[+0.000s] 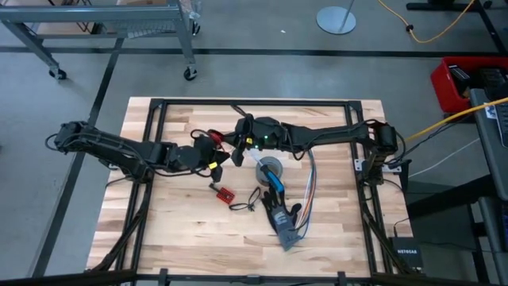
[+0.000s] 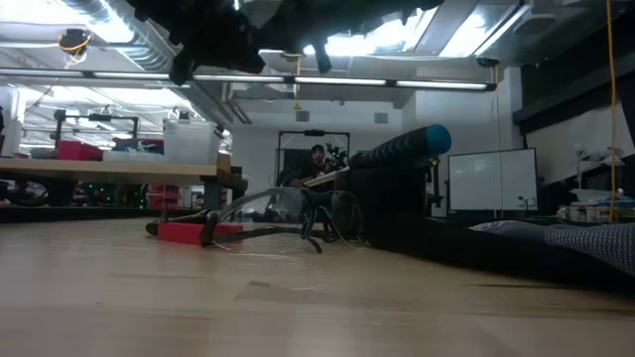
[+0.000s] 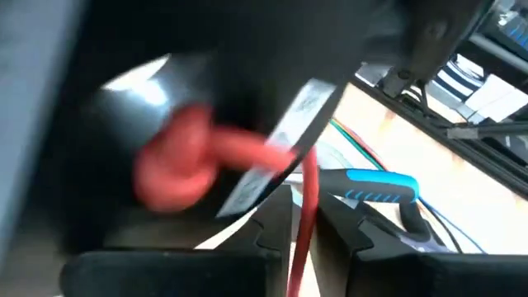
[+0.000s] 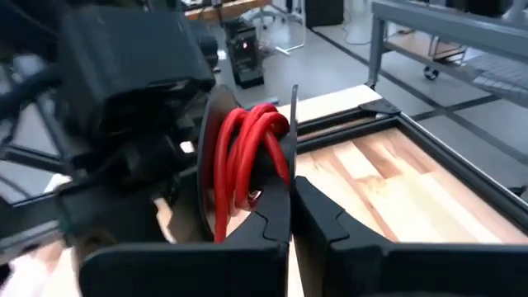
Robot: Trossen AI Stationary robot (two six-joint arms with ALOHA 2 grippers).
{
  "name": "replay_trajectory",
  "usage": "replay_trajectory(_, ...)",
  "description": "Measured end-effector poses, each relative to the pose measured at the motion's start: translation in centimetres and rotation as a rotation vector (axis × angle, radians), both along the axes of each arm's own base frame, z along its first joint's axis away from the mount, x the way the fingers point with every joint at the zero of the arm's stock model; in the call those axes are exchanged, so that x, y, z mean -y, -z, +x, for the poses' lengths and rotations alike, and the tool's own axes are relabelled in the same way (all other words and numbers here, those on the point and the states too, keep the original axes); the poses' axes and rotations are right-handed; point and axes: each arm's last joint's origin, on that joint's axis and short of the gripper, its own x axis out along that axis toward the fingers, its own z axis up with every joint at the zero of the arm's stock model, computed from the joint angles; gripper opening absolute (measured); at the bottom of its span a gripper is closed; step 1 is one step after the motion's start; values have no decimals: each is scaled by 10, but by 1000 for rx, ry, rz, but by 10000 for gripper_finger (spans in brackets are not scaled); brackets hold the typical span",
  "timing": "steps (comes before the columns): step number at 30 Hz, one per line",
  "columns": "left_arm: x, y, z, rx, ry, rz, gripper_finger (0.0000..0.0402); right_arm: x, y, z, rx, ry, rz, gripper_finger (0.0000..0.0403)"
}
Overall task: Coil cords
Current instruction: Coil the red wire around the spool
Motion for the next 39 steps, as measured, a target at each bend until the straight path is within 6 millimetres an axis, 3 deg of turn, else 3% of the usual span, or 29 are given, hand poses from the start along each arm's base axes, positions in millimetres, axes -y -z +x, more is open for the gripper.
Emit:
replay_trajectory(6, 3, -3, -4, -15, 40, 52, 4, 6, -12, -12, -30, -49, 19, 3)
replay_trajectory(10, 4, -6, -7, -14, 45, 77, 11, 4, -19, -17, -32, -86, 20, 3)
replay_trajectory(29, 4, -1, -10, -81, 63, 89, 3, -1, -13, -23, -134, -240, 68, 3)
replay_trajectory(39, 16, 0, -14, -99, 113, 98, 2, 3, -14, -28, -150, -314, 103, 3)
